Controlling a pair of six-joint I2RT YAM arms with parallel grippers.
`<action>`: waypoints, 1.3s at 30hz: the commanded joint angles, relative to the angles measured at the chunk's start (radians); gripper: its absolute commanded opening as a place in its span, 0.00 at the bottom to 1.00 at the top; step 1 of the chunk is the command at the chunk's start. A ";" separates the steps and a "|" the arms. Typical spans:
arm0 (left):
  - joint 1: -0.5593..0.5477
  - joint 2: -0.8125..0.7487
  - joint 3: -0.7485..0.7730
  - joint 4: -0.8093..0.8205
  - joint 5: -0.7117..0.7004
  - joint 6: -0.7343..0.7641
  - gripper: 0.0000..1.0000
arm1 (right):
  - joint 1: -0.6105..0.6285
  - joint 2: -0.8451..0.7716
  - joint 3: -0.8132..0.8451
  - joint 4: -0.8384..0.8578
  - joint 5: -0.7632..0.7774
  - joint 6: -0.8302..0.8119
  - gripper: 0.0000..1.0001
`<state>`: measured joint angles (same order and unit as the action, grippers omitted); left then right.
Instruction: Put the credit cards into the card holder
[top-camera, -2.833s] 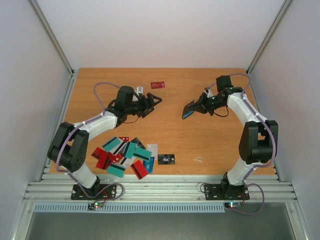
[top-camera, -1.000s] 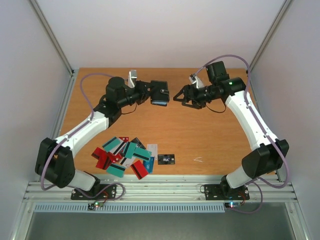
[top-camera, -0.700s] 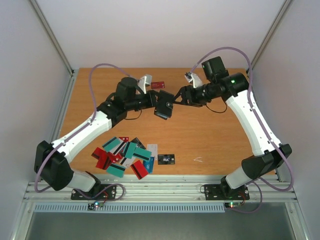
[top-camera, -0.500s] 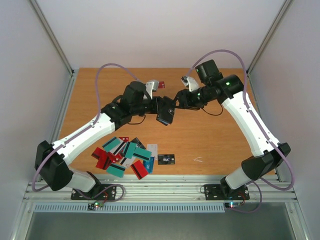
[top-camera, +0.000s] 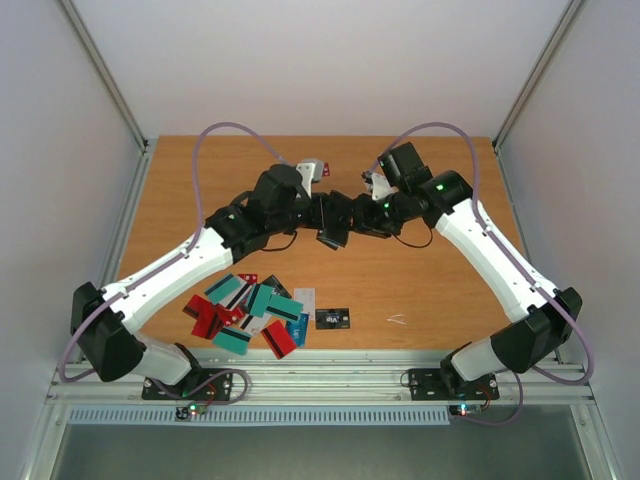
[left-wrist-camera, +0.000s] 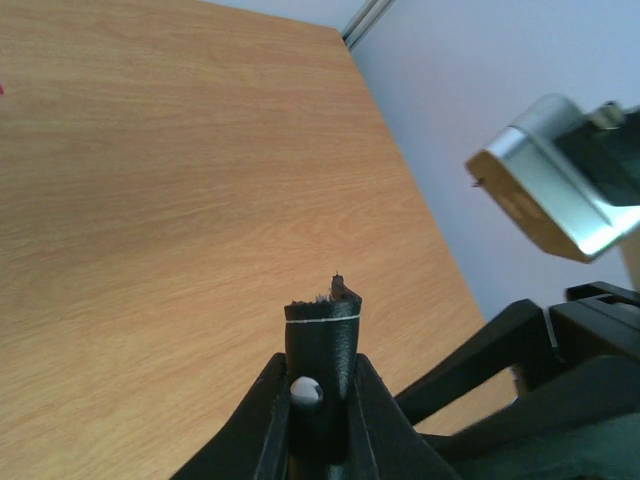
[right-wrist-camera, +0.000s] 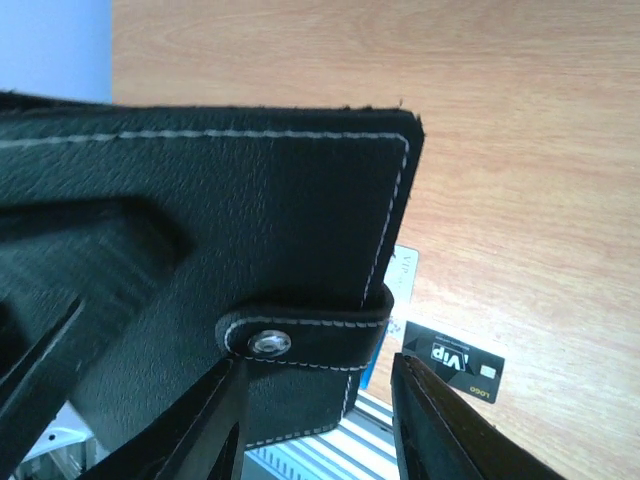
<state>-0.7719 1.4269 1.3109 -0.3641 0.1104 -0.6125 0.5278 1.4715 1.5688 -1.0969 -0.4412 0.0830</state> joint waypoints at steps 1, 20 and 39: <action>-0.023 0.012 0.050 0.020 -0.028 0.005 0.00 | 0.011 -0.021 -0.020 0.103 -0.023 0.060 0.41; -0.028 0.056 0.096 -0.017 0.007 0.007 0.00 | 0.011 -0.046 -0.057 0.208 -0.004 0.052 0.40; -0.028 0.069 0.126 -0.025 0.039 0.029 0.00 | 0.011 0.056 -0.011 0.076 0.124 0.033 0.28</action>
<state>-0.7856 1.5009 1.3804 -0.4355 0.0982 -0.6010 0.5339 1.4879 1.5333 -0.9886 -0.3927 0.1257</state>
